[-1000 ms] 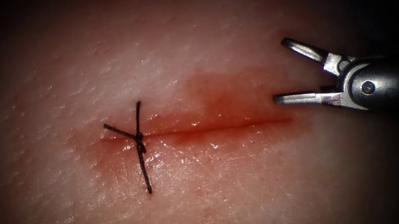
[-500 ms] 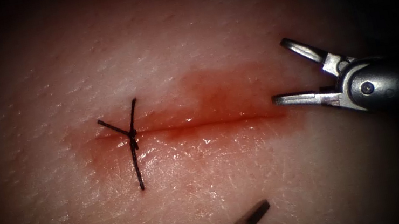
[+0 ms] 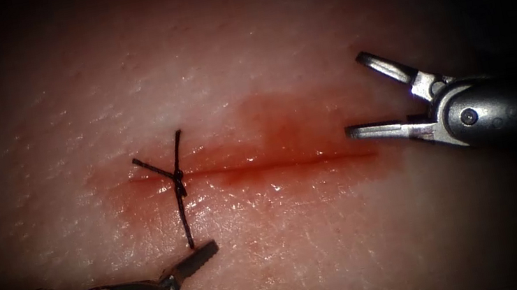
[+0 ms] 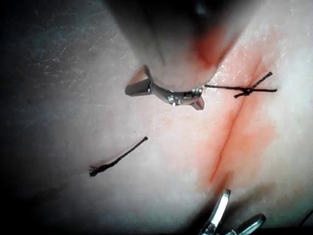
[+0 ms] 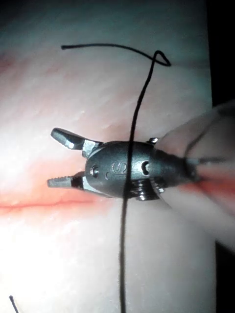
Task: Wound Closure
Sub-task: Set down the cut suture end from the left tool
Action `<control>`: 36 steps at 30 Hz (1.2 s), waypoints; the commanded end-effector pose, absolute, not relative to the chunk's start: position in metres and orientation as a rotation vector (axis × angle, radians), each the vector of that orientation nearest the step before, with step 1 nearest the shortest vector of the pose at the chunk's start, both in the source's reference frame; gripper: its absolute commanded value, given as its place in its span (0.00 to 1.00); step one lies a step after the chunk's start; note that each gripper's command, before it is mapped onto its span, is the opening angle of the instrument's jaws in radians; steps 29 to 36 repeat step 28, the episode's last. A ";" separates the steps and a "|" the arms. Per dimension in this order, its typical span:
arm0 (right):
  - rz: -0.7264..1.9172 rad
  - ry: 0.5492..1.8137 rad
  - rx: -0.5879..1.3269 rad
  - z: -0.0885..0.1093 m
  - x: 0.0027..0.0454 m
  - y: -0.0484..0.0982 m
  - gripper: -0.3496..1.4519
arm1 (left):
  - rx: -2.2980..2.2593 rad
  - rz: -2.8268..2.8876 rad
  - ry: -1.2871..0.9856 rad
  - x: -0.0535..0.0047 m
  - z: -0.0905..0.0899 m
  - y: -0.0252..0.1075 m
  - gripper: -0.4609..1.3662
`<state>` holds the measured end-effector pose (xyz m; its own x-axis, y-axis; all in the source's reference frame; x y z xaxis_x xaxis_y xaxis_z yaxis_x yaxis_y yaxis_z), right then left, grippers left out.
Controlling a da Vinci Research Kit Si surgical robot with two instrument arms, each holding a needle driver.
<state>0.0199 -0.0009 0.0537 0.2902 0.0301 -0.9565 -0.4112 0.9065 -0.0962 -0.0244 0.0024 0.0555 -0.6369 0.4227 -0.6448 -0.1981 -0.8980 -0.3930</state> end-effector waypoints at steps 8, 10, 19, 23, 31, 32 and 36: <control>0.302 1.254 -0.345 0.054 0.0201 -0.001 0.99 | -1.299 2.411 -0.359 -0.0250 0.053 0.005 0.71; 0.302 1.254 -0.344 0.054 0.0200 -0.001 0.99 | -1.324 2.377 -0.345 -0.0252 0.053 0.006 0.70; 0.302 1.253 -0.344 0.054 0.0200 -0.001 0.99 | -1.344 2.358 -0.336 -0.0258 0.052 0.006 0.66; 0.302 1.254 -0.344 0.054 0.0200 -0.001 0.99 | -1.345 2.360 -0.333 -0.0258 0.052 0.006 0.66; 0.302 1.254 -0.344 0.054 0.0200 -0.001 0.99 | -1.347 2.361 -0.334 -0.0258 0.052 0.006 0.66; 0.302 1.254 -0.344 0.054 0.0200 -0.001 0.99 | -1.347 2.361 -0.334 -0.0258 0.052 0.006 0.66; 0.302 1.254 -0.344 0.054 0.0200 -0.001 0.99 | -1.347 2.361 -0.334 -0.0258 0.052 0.006 0.66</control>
